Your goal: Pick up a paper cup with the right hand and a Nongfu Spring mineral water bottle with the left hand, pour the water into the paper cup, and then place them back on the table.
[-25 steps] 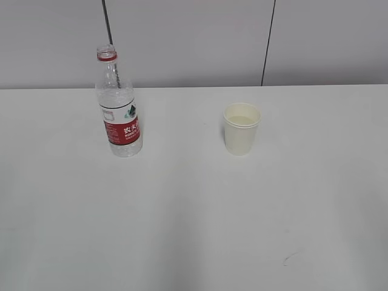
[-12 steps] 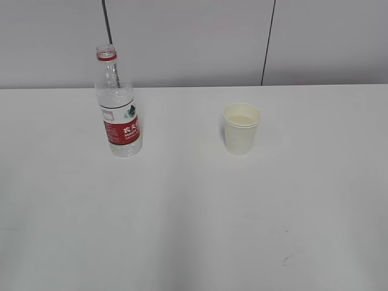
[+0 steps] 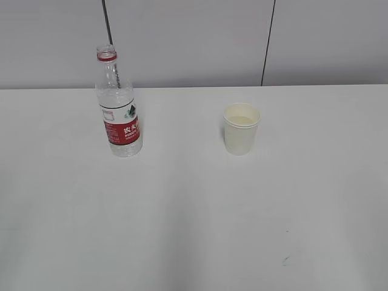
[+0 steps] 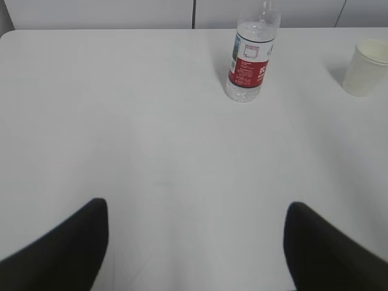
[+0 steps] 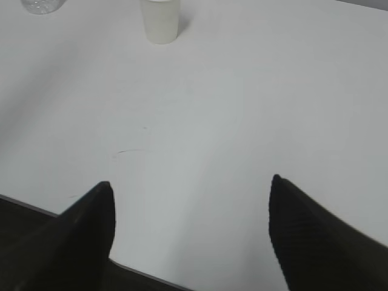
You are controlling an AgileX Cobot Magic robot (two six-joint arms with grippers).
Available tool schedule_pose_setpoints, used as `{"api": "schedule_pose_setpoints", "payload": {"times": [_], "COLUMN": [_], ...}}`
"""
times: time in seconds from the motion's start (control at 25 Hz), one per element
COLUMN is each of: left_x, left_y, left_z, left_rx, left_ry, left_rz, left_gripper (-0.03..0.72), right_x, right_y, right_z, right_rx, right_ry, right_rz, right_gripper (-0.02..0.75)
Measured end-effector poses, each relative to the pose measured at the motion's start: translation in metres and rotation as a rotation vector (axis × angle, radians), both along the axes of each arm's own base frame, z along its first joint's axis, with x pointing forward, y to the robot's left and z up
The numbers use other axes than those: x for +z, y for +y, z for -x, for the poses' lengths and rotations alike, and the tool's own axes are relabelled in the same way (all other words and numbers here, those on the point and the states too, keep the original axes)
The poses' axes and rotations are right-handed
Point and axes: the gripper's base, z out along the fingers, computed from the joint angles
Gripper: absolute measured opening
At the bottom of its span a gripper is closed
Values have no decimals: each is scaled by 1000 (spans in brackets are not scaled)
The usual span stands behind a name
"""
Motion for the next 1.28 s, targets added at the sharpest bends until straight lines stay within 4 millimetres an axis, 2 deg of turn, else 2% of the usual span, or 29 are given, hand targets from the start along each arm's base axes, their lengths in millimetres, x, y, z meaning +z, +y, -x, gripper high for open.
{"api": "schedule_pose_setpoints", "payload": {"times": [0.56,1.28], "left_x": [0,0], "left_y": [-1,-1], "left_z": [0,0], "left_rx": [93,99], "left_ry": [0,0], "left_rz": [0,0], "left_gripper": [501,477], "right_x": [0,0], "right_y": [-4,-4], "right_z": [-1,-1], "right_rx": [-54,-107], "right_ry": [-11,-12], "right_rz": [40,40], "right_gripper": [582,582]}}
